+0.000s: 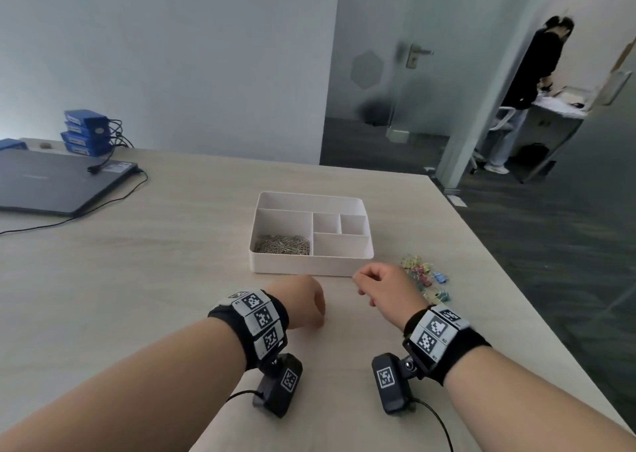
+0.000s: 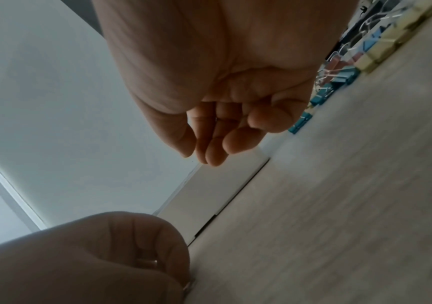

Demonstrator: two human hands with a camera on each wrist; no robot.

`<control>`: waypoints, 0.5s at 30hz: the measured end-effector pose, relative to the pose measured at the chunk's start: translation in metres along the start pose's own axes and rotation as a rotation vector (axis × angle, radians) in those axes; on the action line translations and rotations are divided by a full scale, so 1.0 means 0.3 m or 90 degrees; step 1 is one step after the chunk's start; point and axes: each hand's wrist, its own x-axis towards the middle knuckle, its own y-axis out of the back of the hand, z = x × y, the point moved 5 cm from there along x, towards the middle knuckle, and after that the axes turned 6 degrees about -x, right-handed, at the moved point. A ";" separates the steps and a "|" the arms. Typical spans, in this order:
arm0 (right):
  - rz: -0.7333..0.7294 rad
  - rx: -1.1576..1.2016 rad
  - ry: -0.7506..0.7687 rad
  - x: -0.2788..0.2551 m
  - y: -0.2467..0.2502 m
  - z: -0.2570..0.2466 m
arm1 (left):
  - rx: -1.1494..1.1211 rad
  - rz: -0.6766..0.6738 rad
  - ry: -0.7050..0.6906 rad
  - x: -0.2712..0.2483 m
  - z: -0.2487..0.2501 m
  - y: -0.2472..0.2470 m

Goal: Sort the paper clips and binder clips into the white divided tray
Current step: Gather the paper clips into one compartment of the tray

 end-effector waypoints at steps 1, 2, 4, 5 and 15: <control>-0.003 0.005 -0.002 -0.007 0.002 0.006 | 0.005 -0.002 0.004 0.001 0.002 -0.004; -0.005 0.009 -0.002 -0.012 0.005 0.009 | 0.007 -0.004 0.008 0.003 0.003 -0.008; -0.010 0.011 0.005 -0.018 0.007 0.011 | 0.013 -0.006 0.015 0.004 0.006 -0.013; -0.014 0.015 0.010 -0.020 0.007 0.013 | 0.018 -0.005 0.018 0.004 0.008 -0.016; -0.006 0.077 0.004 -0.033 0.037 0.066 | -0.102 0.229 -0.032 0.014 0.002 0.147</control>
